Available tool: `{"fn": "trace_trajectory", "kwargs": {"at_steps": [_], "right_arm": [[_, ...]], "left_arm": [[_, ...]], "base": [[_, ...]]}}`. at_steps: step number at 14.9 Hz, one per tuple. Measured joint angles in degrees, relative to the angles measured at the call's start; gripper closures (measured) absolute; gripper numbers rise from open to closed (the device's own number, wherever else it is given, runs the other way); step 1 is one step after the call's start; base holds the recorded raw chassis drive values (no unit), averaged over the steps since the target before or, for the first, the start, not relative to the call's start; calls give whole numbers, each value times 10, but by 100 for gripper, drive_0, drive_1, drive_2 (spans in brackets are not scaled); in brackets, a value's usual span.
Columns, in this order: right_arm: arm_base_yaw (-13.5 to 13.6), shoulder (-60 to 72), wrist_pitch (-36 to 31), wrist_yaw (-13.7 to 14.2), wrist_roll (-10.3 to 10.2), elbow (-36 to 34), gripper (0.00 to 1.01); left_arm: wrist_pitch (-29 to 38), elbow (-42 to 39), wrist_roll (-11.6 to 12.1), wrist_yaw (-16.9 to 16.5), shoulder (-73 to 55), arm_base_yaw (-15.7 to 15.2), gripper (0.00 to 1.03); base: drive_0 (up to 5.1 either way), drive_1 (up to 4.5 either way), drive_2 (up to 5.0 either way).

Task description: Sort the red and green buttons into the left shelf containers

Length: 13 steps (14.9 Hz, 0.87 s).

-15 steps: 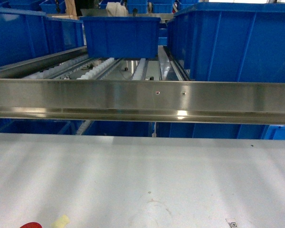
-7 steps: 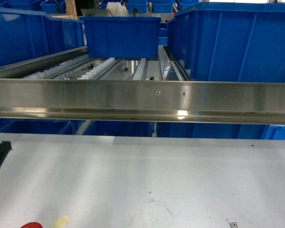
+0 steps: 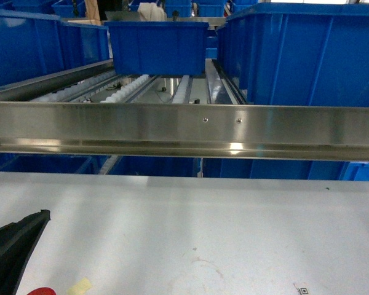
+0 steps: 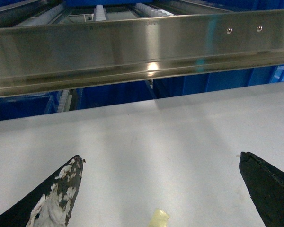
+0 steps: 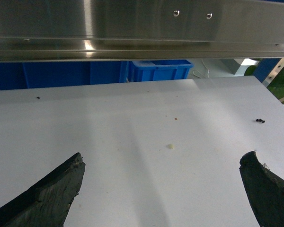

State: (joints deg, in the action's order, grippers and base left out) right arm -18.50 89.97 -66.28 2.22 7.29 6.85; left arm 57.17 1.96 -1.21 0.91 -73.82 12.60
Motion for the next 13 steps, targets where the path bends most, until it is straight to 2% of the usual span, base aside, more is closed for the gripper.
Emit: {"fn": "trace_trajectory", "kwargs": {"at_steps": [2,3,9,13], "right_arm": [[-10,75,-56,28,1,24,3],[-19,153,-75,47,3,55,3],[-35,258,-75,57,3,97,3],[-45,294,-74,53,3,87,3]], "left_arm": [[0,0,-1,0,0,0,5],[0,0,-1,0,0,0,5],[0,0,-1,0,0,0,5],[0,0,-1,0,0,0,5]], "base": [[0,0,0],[0,0,0],[0,0,0],[0,0,0]]}}
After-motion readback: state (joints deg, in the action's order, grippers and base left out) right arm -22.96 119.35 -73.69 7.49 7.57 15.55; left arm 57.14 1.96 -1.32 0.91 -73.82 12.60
